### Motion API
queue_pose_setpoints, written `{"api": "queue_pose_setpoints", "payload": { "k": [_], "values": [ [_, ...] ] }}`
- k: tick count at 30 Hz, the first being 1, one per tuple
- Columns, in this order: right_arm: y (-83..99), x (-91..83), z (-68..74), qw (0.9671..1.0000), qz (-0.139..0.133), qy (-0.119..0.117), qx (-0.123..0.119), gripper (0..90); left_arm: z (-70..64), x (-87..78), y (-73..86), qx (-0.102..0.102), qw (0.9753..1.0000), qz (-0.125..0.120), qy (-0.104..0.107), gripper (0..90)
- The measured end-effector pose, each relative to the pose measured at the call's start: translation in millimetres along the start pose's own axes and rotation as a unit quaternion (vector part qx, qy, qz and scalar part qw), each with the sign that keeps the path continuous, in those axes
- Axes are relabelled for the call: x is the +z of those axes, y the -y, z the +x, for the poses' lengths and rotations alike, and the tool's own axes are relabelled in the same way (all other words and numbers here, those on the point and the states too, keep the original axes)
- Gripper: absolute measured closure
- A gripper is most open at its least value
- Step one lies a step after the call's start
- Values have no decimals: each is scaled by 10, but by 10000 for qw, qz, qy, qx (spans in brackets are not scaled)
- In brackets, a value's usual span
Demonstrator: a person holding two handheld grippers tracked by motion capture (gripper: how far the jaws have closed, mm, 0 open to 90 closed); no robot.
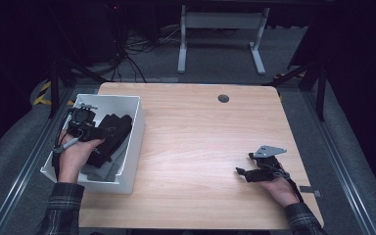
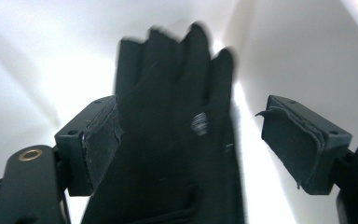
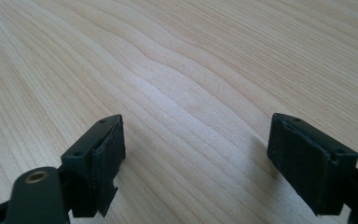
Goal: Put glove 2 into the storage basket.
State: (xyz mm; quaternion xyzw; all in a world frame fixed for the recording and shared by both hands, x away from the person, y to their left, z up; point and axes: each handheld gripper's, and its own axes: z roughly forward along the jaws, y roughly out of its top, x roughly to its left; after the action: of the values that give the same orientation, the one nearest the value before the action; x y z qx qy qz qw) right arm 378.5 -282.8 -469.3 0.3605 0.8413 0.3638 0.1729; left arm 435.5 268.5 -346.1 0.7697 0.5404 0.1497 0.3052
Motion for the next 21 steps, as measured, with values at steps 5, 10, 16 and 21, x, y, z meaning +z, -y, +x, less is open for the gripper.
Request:
{"api": "queue_pose_setpoints", "payload": {
  "k": [5, 10, 16, 21],
  "values": [
    [0, 0, -1, 10000, 0, -3, 0, 196, -247, -97, -130, 273, 9990, -265, 241, 200],
    [1, -1, 2, 10000, 5, 2, 8, 195, -456, -90, -203, 478, 9967, -389, 538, 197],
    [1, -1, 3, 10000, 2, 7, 10, 194, -819, -41, -237, 676, 9907, -598, 1014, 197],
    [1, -1, 4, 10000, 7, 15, 3, 192, -1199, 15, -210, 965, 9833, -688, 1383, 197]
  ]
}}
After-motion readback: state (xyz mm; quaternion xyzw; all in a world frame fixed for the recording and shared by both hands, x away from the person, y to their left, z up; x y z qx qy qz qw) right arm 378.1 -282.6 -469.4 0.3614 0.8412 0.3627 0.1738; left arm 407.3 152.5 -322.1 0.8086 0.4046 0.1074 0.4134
